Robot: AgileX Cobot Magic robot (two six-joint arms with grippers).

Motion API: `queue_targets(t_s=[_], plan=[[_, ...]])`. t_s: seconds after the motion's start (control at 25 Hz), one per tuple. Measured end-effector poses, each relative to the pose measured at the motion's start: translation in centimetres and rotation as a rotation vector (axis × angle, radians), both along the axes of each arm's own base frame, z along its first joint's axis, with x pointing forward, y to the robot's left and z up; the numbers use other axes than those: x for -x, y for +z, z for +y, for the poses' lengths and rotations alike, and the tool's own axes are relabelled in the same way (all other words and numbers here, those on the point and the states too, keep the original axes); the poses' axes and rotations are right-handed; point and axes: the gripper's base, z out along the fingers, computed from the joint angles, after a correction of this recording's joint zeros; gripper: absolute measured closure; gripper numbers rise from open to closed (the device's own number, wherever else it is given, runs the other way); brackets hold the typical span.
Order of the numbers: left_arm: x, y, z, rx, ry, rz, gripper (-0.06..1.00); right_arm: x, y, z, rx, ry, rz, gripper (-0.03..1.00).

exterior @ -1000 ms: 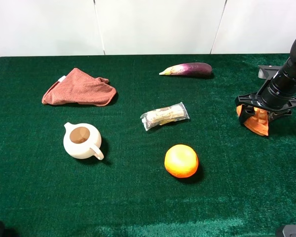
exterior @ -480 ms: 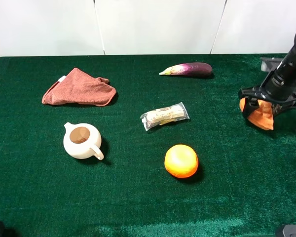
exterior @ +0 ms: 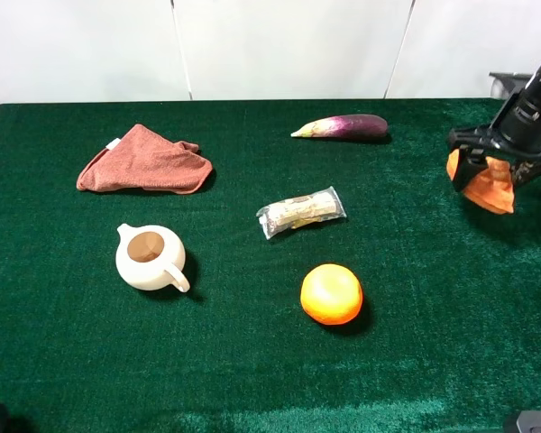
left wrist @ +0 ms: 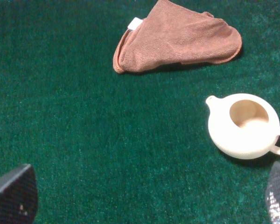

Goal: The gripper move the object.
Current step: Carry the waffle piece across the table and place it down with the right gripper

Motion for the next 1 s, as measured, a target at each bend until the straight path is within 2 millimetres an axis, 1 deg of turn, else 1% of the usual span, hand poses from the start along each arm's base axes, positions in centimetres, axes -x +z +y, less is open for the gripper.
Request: queue_targets(t_s=[0.24,0.6,0.68,0.72,1.0], plan=[[0.0,0.0,0.0,0.0,0.0,0.0,-0.05,-1.1,2.1,0.2,-0.021,-0.006,-0.016,0.48],[0.0,0.0,0.0,0.0,0.0,0.0,-0.05,-3.5,5.3,0.2,-0.028,-0.013,-0.113,0.48],[0.0,0.0,0.0,0.0,0.0,0.0,-0.05,-4.2,5.6,0.2,-0.029,-0.014,-0.12,0.48],[0.0,0.0,0.0,0.0,0.0,0.0,-0.05,-4.2,5.6,0.2,-0.029,-0.014,-0.12,0.48],[0.0,0.0,0.0,0.0,0.0,0.0,-0.05,-6.9,5.4,0.2,-0.035,-0.014,-0.135,0.48]])
